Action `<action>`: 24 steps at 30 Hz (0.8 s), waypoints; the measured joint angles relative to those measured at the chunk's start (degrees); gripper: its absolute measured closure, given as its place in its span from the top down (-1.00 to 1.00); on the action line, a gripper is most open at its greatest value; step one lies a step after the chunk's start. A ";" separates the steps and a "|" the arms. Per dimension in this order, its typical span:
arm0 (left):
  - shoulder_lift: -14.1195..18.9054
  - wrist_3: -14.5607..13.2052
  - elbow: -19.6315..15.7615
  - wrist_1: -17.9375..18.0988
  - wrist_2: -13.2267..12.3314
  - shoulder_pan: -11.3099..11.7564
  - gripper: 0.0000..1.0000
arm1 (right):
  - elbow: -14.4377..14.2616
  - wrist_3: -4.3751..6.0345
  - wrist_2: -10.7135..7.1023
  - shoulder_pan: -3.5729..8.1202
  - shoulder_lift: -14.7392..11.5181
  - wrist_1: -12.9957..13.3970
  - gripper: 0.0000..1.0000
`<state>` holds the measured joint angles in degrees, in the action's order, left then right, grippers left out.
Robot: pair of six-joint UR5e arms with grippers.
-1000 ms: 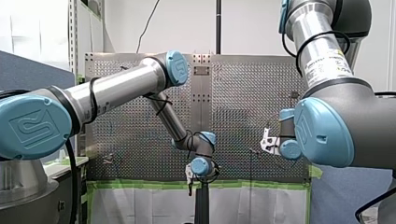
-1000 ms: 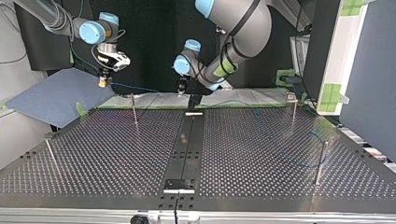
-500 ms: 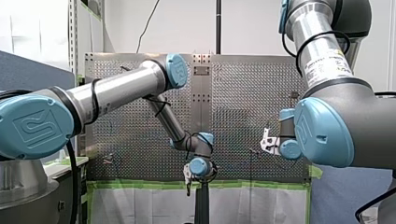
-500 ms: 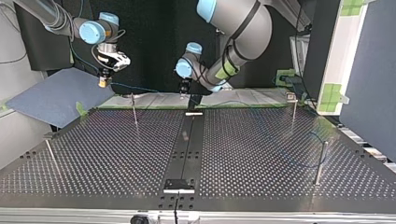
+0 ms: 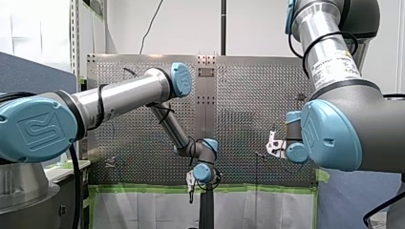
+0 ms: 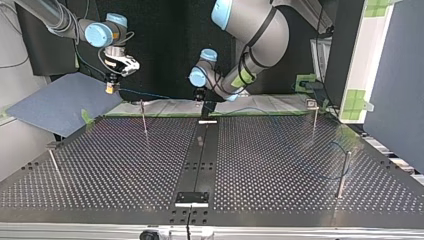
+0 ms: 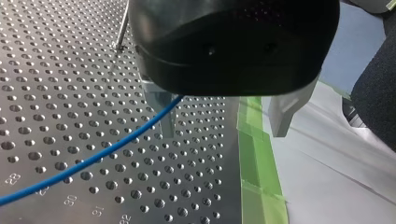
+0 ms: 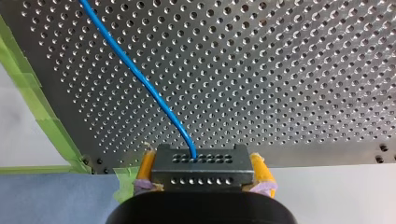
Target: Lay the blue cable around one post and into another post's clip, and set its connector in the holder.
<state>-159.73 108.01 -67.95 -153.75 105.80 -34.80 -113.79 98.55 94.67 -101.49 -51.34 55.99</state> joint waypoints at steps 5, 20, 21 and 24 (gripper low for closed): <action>0.00 0.06 0.01 0.04 -0.09 0.02 0.45 | 0.00 -0.01 0.00 0.01 0.00 0.00 -1.00; -0.03 -0.10 0.03 1.08 -4.44 0.13 -1.00 | 0.01 -0.01 0.00 -0.02 0.00 0.00 -1.00; -0.02 -0.09 0.03 1.12 -4.85 0.12 -1.00 | 0.00 -0.01 0.00 -0.03 0.00 0.00 -1.00; -0.01 -0.12 0.03 1.12 -5.35 0.08 -1.00 | 0.00 -0.01 0.00 -0.03 0.00 0.00 -1.00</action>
<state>-159.73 107.89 -67.92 -152.63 100.46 -34.73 -113.79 98.54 94.67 -101.52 -51.34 56.00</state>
